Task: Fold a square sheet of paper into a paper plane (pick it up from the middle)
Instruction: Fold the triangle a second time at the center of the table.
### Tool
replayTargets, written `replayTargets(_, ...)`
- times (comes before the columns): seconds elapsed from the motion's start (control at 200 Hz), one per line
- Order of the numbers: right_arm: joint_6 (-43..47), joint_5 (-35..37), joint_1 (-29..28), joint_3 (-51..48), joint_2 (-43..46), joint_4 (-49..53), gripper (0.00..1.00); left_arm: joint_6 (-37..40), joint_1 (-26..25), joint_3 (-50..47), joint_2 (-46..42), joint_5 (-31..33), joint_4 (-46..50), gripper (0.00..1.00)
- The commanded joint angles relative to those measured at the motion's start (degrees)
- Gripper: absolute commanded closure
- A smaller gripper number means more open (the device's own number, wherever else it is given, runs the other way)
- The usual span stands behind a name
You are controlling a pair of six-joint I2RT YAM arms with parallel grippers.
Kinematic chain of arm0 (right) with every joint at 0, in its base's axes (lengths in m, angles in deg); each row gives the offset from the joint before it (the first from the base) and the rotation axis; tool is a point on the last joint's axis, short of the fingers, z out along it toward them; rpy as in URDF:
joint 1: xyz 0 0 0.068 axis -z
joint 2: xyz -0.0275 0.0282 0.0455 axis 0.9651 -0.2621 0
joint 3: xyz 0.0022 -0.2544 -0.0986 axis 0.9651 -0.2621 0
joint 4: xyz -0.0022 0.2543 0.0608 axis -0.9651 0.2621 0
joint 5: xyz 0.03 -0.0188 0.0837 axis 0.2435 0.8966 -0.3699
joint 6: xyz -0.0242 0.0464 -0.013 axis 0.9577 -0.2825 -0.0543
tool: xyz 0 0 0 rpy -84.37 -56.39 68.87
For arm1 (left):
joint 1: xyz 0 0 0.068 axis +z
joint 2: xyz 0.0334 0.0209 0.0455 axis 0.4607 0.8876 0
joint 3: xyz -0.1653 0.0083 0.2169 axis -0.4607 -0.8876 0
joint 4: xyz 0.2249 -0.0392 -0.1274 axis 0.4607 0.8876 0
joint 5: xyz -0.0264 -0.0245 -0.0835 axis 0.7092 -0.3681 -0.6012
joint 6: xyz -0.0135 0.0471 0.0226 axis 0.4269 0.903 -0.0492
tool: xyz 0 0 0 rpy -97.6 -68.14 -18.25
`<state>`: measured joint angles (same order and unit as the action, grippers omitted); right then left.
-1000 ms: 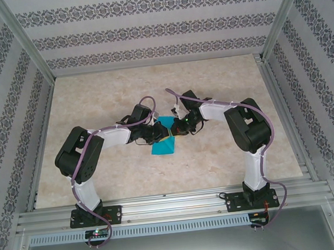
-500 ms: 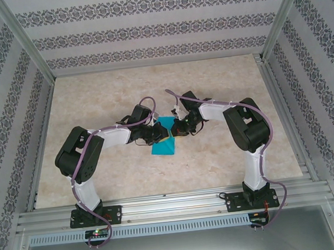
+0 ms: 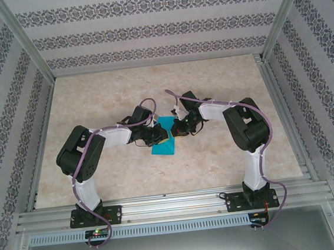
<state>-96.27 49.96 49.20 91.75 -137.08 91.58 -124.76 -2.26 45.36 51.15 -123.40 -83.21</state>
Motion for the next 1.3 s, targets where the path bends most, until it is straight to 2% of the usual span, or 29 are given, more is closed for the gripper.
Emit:
replayTargets(0.0,1.0,1.3,0.5,1.2,-1.2,1.2,0.98,1.4,-1.1,1.5,1.5,0.8,1.8,0.87)
replayTargets(1.124,1.1,1.7,0.5,1.4,-1.7,1.7,0.98,0.1,-1.1,-1.7,2.3,4.5,3.3,0.87)
replayTargets(1.294,0.1,1.7,0.7,1.5,-0.4,1.8,0.92,-0.2,-1.1,-2.0,2.1,5.5,4.4,0.87)
